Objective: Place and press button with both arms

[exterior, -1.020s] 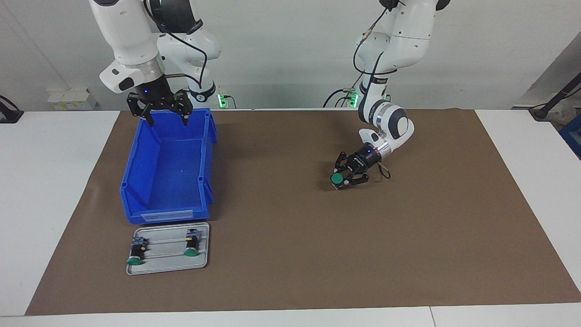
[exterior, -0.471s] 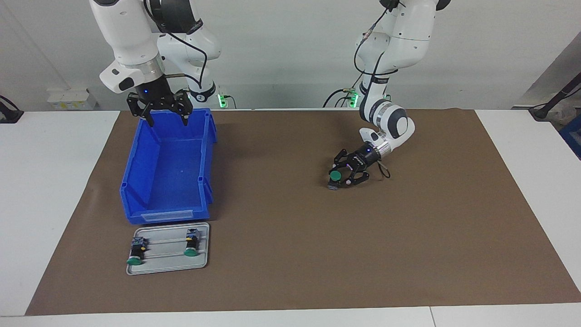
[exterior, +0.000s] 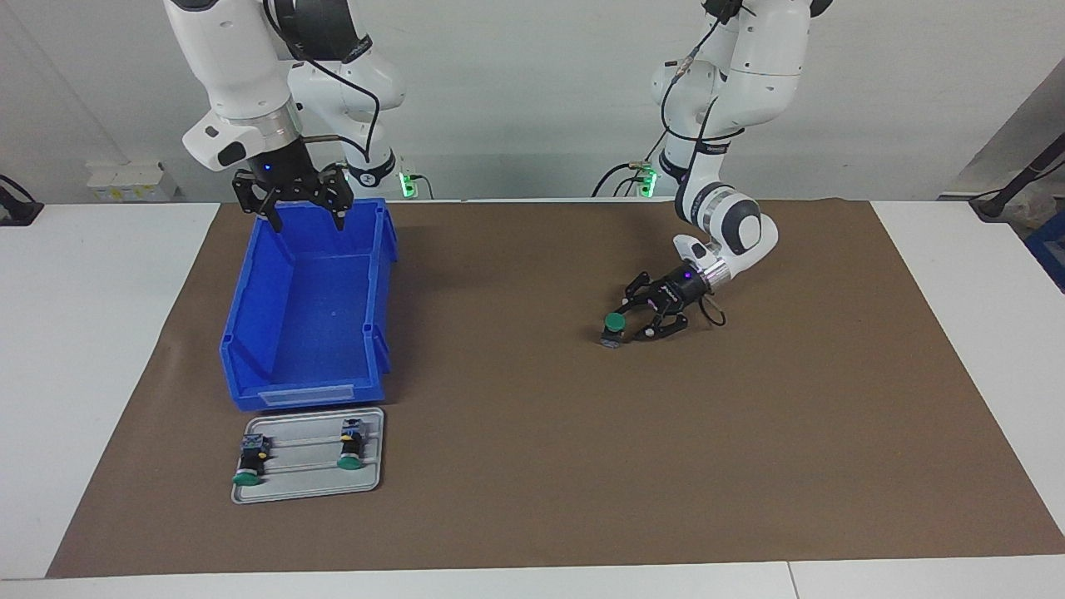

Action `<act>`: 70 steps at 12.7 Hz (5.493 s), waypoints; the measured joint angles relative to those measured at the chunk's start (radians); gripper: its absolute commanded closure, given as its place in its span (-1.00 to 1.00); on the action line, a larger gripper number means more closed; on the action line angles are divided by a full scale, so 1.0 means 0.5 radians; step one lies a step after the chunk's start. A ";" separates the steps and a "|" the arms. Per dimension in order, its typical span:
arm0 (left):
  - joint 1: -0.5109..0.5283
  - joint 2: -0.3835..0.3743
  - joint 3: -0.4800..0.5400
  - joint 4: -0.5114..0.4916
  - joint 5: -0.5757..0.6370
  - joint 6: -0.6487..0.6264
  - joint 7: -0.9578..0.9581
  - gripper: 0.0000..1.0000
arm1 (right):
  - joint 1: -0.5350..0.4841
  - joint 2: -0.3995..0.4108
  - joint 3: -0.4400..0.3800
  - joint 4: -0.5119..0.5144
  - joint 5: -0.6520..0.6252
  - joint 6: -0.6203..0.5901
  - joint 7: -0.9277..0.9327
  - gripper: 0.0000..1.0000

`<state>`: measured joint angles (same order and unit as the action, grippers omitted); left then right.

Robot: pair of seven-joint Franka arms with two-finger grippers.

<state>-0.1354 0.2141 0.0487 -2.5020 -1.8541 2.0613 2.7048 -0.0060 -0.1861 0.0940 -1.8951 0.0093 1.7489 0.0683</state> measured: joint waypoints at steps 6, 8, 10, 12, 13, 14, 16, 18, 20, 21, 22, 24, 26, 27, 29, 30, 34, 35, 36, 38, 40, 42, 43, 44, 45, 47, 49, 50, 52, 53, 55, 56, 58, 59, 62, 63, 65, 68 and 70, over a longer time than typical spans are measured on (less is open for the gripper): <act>0.375 -0.009 0.011 0.218 0.552 -0.071 -0.408 -0.19 | 0.000 0.000 0.000 0.000 0.000 0.000 0.000 -0.99; 0.396 -0.007 0.010 0.295 0.623 -0.073 -0.629 -0.19 | 0.000 0.000 0.000 0.000 0.000 0.000 0.000 -0.99; 0.402 -0.005 0.010 0.347 0.711 -0.073 -0.828 -0.15 | 0.000 0.000 0.000 0.000 0.000 0.000 0.000 -0.99; 0.412 -0.006 0.010 0.369 0.760 -0.073 -1.027 -0.15 | 0.000 0.000 0.000 0.000 0.000 0.000 0.000 -0.99; 0.414 -0.013 0.011 0.385 0.828 -0.073 -1.139 -0.15 | 0.000 0.000 0.000 0.000 0.000 0.000 0.000 -0.99; 0.414 -0.028 0.011 0.401 0.905 -0.073 -1.273 -0.15 | 0.000 0.000 0.000 0.000 0.000 0.000 0.000 -0.99; 0.414 -0.109 0.008 0.423 1.056 -0.072 -1.562 -0.14 | 0.000 0.000 0.000 0.000 0.000 0.000 0.000 -0.99; 0.405 -0.235 -0.002 0.430 1.202 -0.067 -1.870 -0.12 | 0.000 0.000 0.000 0.000 0.000 0.000 0.000 -0.99; 0.359 -0.348 -0.011 0.430 1.317 -0.051 -2.150 -0.12 | 0.000 0.000 0.000 0.000 0.000 0.000 0.000 -0.99; 0.316 -0.393 -0.015 0.430 1.385 -0.009 -2.290 -0.12 | 0.000 0.000 0.000 0.000 0.000 0.000 0.000 -0.99; 0.264 -0.428 -0.019 0.430 1.478 0.058 -2.430 -0.12 | 0.000 0.000 0.000 0.000 0.000 0.000 0.000 -0.99; 0.144 -0.472 -0.024 0.447 1.681 0.163 -2.752 0.05 | 0.000 0.000 0.000 0.000 0.000 0.000 0.000 -0.99; 0.029 -0.480 -0.030 0.516 1.863 0.206 -3.110 0.27 | 0.000 0.000 0.000 0.000 0.000 0.000 0.000 -0.99; -0.023 -0.480 -0.033 0.563 1.966 0.211 -3.297 0.48 | 0.000 0.000 0.000 0.000 0.000 0.000 0.000 -0.99; -0.129 -0.477 -0.038 0.666 2.225 0.213 -3.696 1.00 | 0.000 0.000 0.000 0.000 0.000 0.000 0.000 -0.99; -0.182 -0.473 -0.040 0.711 2.362 0.213 -3.882 1.00 | 0.000 0.000 0.000 0.000 0.000 0.000 0.000 -0.99; -0.337 -0.434 -0.044 0.844 2.667 0.213 -4.430 1.00 | 0.000 0.000 0.000 0.000 0.000 0.000 0.000 -0.99; -0.376 -0.422 -0.044 0.867 2.732 0.213 -4.543 1.00 | 0.000 0.000 0.000 0.000 0.000 0.000 0.000 -0.99; -0.415 -0.409 -0.044 0.889 2.810 0.213 -4.667 1.00 | 0.000 0.000 0.000 0.000 0.000 0.000 0.000 -0.99; -0.504 -0.378 -0.044 0.942 3.049 0.216 -4.983 1.00 | 0.000 0.000 0.000 0.000 0.000 0.000 0.000 -0.99; -0.581 -0.354 -0.046 0.976 3.242 0.219 -5.215 1.00 | 0.000 0.000 0.000 0.000 0.000 0.000 0.000 -0.99; -0.626 -0.319 -0.044 0.978 3.304 0.221 -5.284 1.00 | 0.000 0.000 0.000 0.000 0.000 0.000 0.000 -0.99; -0.649 -0.288 -0.044 0.979 3.350 0.235 -5.320 1.00 | 0.000 0.000 0.000 0.000 0.000 0.000 0.000 -0.99; -0.672 -0.247 -0.045 0.983 3.406 0.258 -5.369 1.00 | 0.000 0.000 0.000 0.000 0.000 0.000 0.000 -0.99; -0.696 -0.205 -0.045 0.988 3.448 0.277 -5.408 1.00 | 0.000 0.000 0.000 0.000 0.000 0.000 0.000 -0.99; -0.731 -0.132 -0.046 0.995 3.485 0.310 -5.440 1.00 | 0.000 0.000 0.000 0.000 0.000 0.000 0.000 -0.99; -0.740 -0.088 -0.045 1.001 3.507 0.325 -5.447 1.00 | 0.000 0.000 0.000 0.000 0.000 0.000 0.000 -0.99; -0.744 -0.073 -0.045 1.001 3.510 0.327 -5.447 1.00 | 0.000 0.000 0.000 0.000 0.000 0.000 0.000 -0.99; -0.762 -0.053 -0.042 1.002 3.518 0.336 -5.447 1.00 | 0.000 0.000 0.000 0.000 0.000 0.000 0.000 -0.99; -0.765 -0.054 -0.041 1.002 3.524 0.336 -5.447 1.00 | 0.000 0.000 0.000 0.000 0.000 0.000 0.000 -0.99; -0.769 -0.053 -0.041 0.996 3.530 0.343 -5.447 1.00 | 0.000 0.000 0.000 0.000 0.000 0.000 0.000 -0.99; -0.770 -0.053 -0.041 0.990 3.531 0.353 -5.447 1.00 | 0.000 0.000 0.000 0.000 0.000 0.000 0.000 -0.99; -0.770 -0.053 -0.040 0.988 3.534 0.355 -5.447 1.00 | 0.000 0.000 0.000 0.000 0.000 0.000 0.000 -0.99; -0.770 -0.053 -0.040 0.989 3.534 0.354 -5.447 1.00 | 0.000 0.000 0.000 0.000 0.000 0.000 0.000 -0.99; -0.770 -0.059 -0.041 1.027 3.534 0.287 -5.447 1.00 | 0.000 0.000 0.000 0.000 0.000 0.000 0.000 -0.99; -0.771 -0.061 -0.042 1.061 3.534 0.233 -5.447 1.00 | 0.000 0.000 0.000 0.000 0.000 0.000 0.000 -0.99; -0.770 -0.082 -0.030 1.133 3.534 0.163 -5.449 0.93 | 0.000 0.000 0.000 0.000 0.000 0.000 0.000 -0.99; -0.727 -0.176 0.017 1.170 3.534 0.042 -5.436 -1.00 | 0.000 0.000 0.000 0.000 0.000 0.000 0.000 -0.99; -0.660 -0.235 0.026 1.171 3.534 -0.045 -5.409 -1.00 | 0.000 0.000 0.000 0.000 0.000 0.000 0.000 -0.99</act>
<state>-0.4655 0.0964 0.0615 -1.9168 -0.0870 2.0391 0.0001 -0.0060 -0.1861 0.0940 -1.8951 0.0093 1.7489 0.0682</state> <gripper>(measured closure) 0.767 0.004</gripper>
